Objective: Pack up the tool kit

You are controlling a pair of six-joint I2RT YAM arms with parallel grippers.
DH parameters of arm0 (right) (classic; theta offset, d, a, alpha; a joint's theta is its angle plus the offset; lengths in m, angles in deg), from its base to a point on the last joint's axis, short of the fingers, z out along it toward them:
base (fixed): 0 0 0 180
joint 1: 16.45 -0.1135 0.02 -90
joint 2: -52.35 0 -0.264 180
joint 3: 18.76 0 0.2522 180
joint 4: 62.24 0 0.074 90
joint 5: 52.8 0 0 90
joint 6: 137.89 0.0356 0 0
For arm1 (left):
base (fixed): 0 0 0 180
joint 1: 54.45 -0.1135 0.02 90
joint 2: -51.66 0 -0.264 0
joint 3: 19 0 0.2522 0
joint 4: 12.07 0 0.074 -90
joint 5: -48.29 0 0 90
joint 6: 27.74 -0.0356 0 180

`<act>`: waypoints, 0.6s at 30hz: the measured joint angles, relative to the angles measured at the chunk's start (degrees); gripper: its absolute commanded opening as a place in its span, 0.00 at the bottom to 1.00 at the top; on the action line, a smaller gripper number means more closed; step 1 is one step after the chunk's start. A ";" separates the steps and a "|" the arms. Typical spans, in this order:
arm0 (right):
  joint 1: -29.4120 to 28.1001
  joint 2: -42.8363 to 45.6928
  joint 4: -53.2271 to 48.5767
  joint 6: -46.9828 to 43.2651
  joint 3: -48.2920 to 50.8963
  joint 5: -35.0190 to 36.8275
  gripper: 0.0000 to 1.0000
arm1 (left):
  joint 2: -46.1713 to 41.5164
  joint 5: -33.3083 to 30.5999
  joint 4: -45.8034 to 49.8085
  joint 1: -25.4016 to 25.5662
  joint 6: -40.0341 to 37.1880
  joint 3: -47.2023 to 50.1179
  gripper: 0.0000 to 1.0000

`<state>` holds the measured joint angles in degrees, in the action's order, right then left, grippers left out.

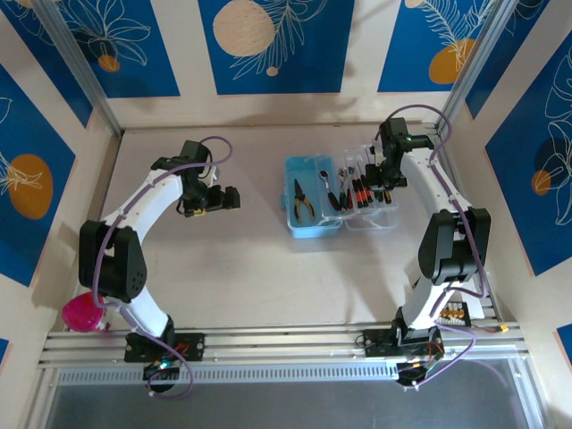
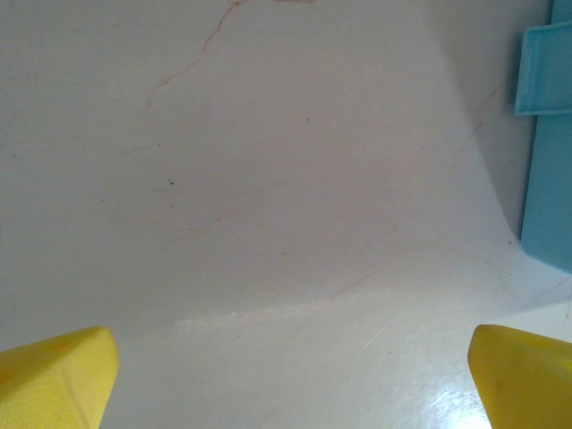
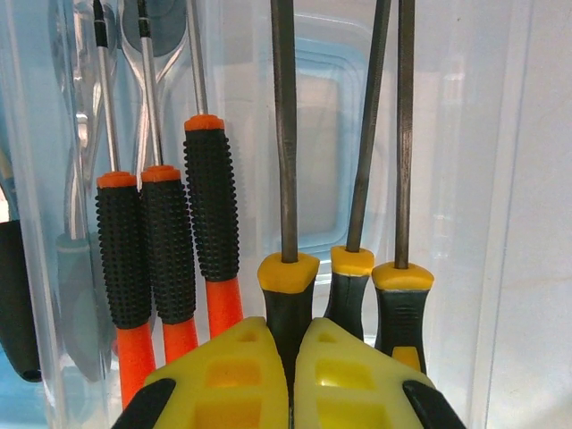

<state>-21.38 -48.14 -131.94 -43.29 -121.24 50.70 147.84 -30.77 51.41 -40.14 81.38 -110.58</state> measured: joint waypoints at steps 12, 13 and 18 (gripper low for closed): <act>1.33 1.42 -0.24 1.01 0.68 0.04 0.18 | 0.02 0.63 0.02 0.00 0.00 0.00 1.00; 1.33 1.46 -0.24 1.03 0.74 0.04 0.18 | 0.02 0.63 0.02 0.00 0.00 0.00 1.00; 1.31 1.53 -0.24 1.03 0.79 -0.28 0.19 | 0.02 0.68 0.02 0.00 0.00 0.00 1.00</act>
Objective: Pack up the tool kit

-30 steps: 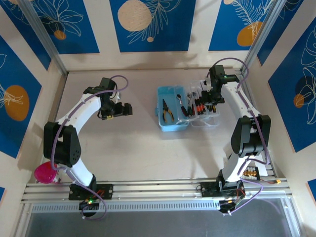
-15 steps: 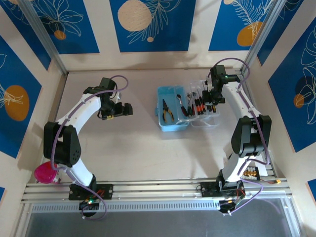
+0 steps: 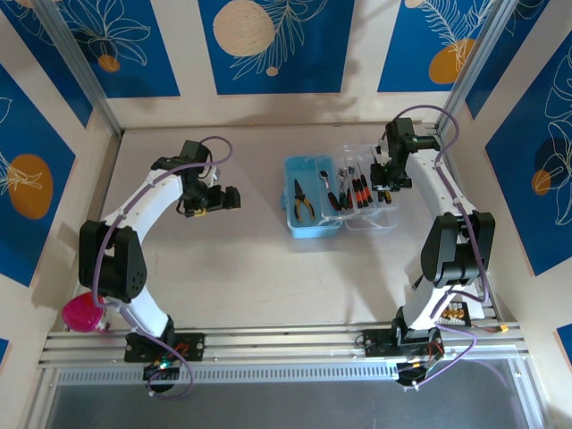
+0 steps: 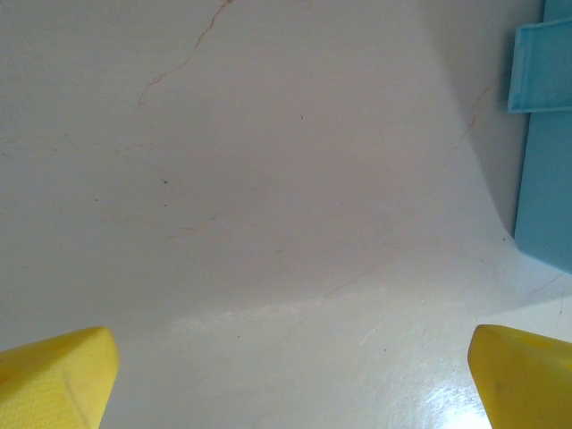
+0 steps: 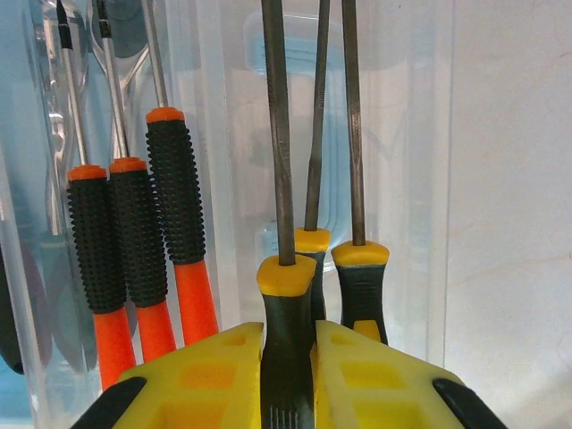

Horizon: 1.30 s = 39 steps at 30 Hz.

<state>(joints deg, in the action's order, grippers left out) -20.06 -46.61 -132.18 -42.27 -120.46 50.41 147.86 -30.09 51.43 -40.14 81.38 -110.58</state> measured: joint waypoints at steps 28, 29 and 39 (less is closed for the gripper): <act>2.03 14.78 0.59 6.38 6.84 -2.27 0.99 | 0.17 0.35 -1.01 0.00 0.00 0.79 1.00; 2.60 17.73 0.81 7.91 8.68 -2.32 0.99 | 0.44 0.35 -1.25 0.04 0.00 0.83 1.00; 6.95 36.33 2.82 24.39 29.68 -4.11 0.96 | 8.37 0.59 -4.35 4.81 0.35 -1.36 1.00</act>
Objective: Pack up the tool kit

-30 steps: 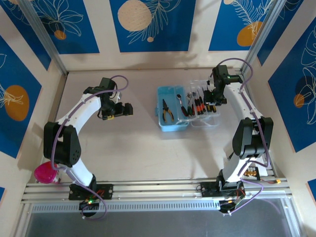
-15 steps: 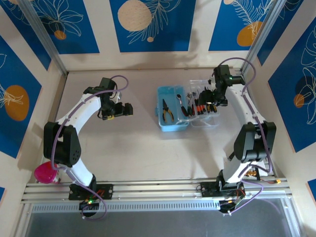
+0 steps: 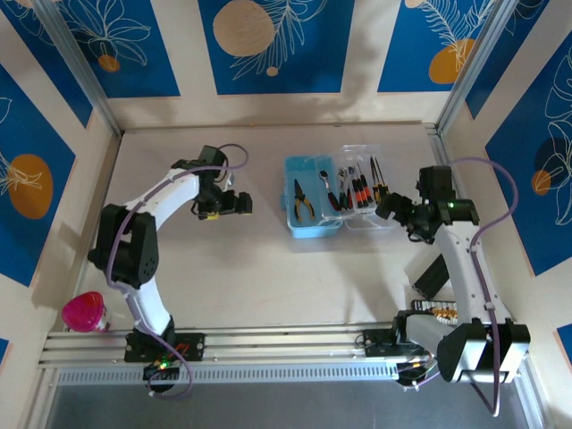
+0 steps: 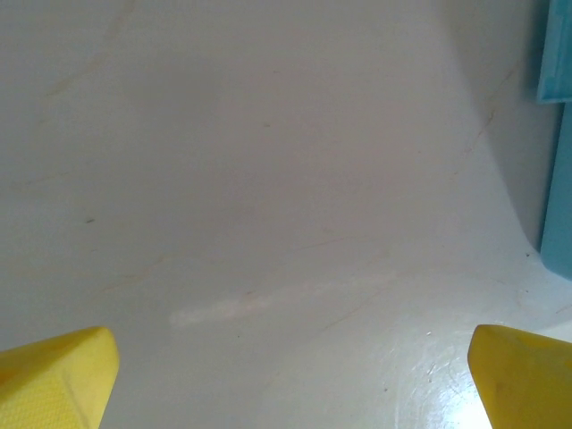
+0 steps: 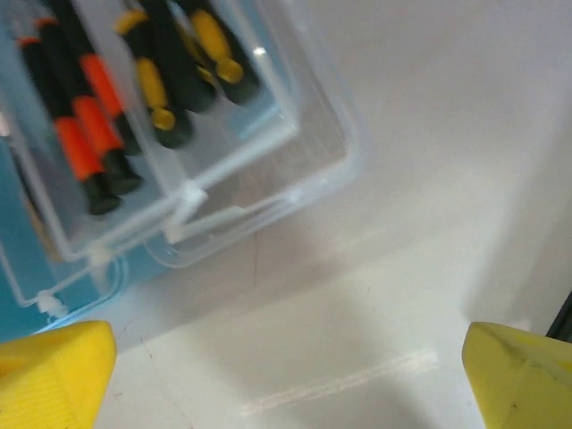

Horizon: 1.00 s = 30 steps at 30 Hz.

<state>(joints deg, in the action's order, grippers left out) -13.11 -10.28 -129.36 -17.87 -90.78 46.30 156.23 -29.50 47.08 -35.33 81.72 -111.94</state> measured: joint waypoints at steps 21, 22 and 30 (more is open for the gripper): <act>6.95 -9.70 16.20 11.23 11.19 -4.83 0.43 | 14.95 2.43 -3.45 5.57 1.66 -11.96 1.00; 7.06 -10.36 17.14 11.37 11.19 -4.90 0.42 | 15.19 2.49 -3.45 5.62 1.70 -12.17 1.00; 7.23 -16.57 23.04 12.09 11.08 -5.35 0.32 | 16.26 2.89 -4.22 5.73 2.62 -12.66 1.00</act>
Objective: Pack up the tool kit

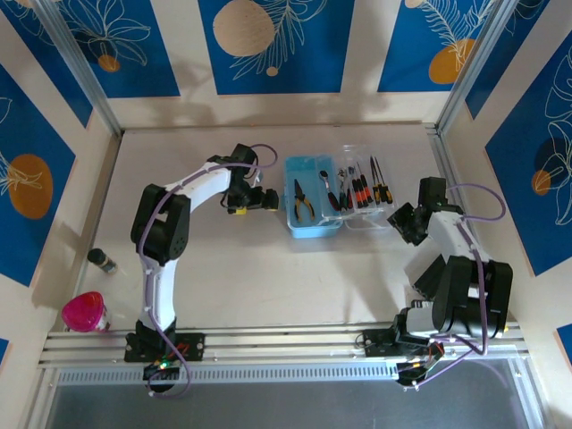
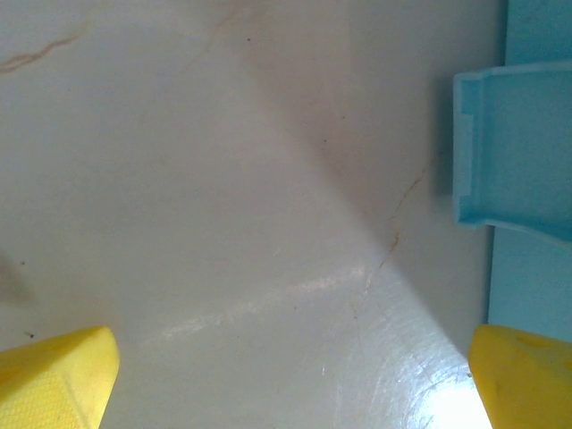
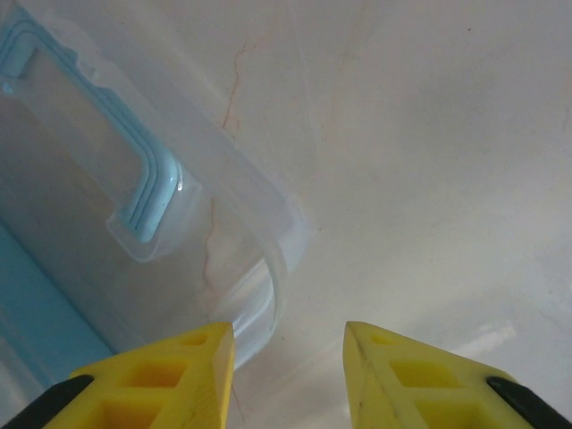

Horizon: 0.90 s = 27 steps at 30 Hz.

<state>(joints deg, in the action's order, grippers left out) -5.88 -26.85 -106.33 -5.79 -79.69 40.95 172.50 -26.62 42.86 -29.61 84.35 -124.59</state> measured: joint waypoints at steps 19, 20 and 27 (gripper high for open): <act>-4.07 -6.91 3.41 2.89 -3.08 3.17 0.00 | 2.38 0.59 1.03 0.04 1.01 -2.49 1.00; -4.52 -6.80 2.93 2.75 -3.45 3.82 0.00 | 2.43 0.61 1.07 0.04 1.09 -2.54 1.00; -9.29 -0.85 -2.10 0.96 -5.62 10.36 0.00 | 3.23 0.63 2.32 0.04 1.64 -3.93 1.00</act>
<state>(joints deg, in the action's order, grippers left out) -15.17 -27.70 -108.43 -4.82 -85.31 51.31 175.73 -25.98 45.18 -29.56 85.99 -128.53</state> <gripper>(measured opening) 0.075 0.998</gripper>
